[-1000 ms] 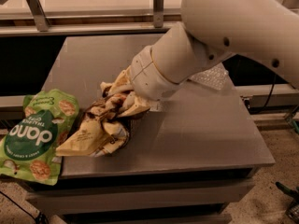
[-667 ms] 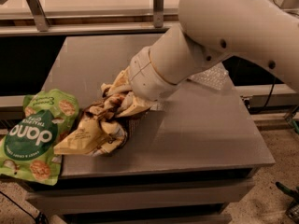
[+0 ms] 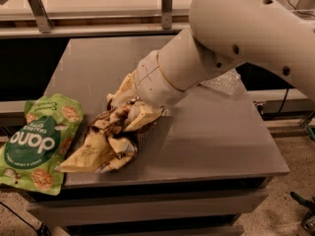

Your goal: Move brown chip bag near green rice chip bag

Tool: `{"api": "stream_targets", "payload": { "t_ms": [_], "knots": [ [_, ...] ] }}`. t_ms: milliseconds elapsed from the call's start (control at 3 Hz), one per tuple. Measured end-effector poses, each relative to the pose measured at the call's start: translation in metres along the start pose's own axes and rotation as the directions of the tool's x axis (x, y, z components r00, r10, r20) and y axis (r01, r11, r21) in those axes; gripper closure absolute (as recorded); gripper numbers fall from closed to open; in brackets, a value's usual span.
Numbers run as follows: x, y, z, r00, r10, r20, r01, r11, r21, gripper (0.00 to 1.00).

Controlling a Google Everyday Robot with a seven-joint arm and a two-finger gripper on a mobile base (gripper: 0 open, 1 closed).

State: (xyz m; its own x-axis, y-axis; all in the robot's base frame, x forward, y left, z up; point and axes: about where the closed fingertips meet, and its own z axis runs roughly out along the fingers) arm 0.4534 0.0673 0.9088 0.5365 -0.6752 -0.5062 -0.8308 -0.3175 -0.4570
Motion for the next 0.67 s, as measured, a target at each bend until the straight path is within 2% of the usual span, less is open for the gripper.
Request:
{"api": "stream_targets", "payload": {
  "t_ms": [333, 667],
  "knots": [
    [-0.0023, 0.0, -0.0004, 1.0, -0.004, -0.001, 0.004, 1.0, 0.001, 0.0],
    [-0.0024, 0.0, -0.0005, 1.0, -0.004, -0.001, 0.004, 1.0, 0.001, 0.0]
  ]
}}
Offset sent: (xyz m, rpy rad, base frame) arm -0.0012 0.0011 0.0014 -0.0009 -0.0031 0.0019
